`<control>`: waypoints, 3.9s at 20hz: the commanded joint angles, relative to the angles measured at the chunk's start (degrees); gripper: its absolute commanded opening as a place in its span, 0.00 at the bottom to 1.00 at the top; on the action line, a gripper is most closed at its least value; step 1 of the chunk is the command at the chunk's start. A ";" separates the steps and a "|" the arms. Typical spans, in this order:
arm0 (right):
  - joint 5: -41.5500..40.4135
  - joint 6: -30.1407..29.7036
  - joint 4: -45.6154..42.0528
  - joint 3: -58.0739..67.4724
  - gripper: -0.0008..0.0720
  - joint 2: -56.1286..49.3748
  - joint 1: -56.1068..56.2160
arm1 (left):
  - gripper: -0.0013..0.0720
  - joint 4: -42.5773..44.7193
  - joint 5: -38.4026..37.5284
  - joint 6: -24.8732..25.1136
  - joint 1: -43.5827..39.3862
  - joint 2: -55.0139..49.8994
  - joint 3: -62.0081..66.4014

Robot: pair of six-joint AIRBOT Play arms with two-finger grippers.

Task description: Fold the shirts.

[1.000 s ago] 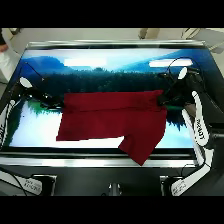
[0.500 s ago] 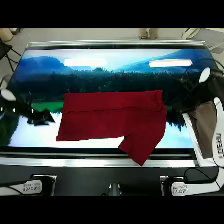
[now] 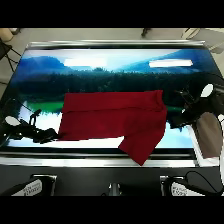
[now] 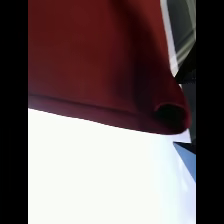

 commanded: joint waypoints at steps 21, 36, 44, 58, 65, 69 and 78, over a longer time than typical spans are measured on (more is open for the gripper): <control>-21.24 -4.42 22.47 -32.76 0.30 5.97 0.00 | 0.05 -2.75 2.25 0.63 -3.06 -0.42 -2.60; -20.48 -5.01 26.88 8.13 0.04 -8.61 0.02 | 0.04 -2.71 5.38 -3.21 -8.28 -10.05 30.42; -30.42 -3.23 28.98 24.65 0.04 -25.59 2.56 | 0.04 -2.78 2.99 -10.23 -9.09 -31.71 50.45; -6.73 -2.58 26.45 24.70 0.99 -28.98 -11.19 | 0.78 -2.75 -10.58 -10.80 -5.75 -27.80 55.06; -7.91 -2.34 39.26 24.72 0.99 -36.09 -8.92 | 0.74 -2.75 -10.51 -9.25 -10.10 -15.19 55.06; -8.28 -2.40 45.44 24.72 0.99 -38.21 -4.92 | 0.74 -2.75 -10.49 -9.27 -13.09 -13.46 55.06; -12.04 -3.76 44.57 25.03 0.04 -31.06 0.00 | 0.18 -3.58 0.87 -9.84 -28.02 -23.56 54.77</control>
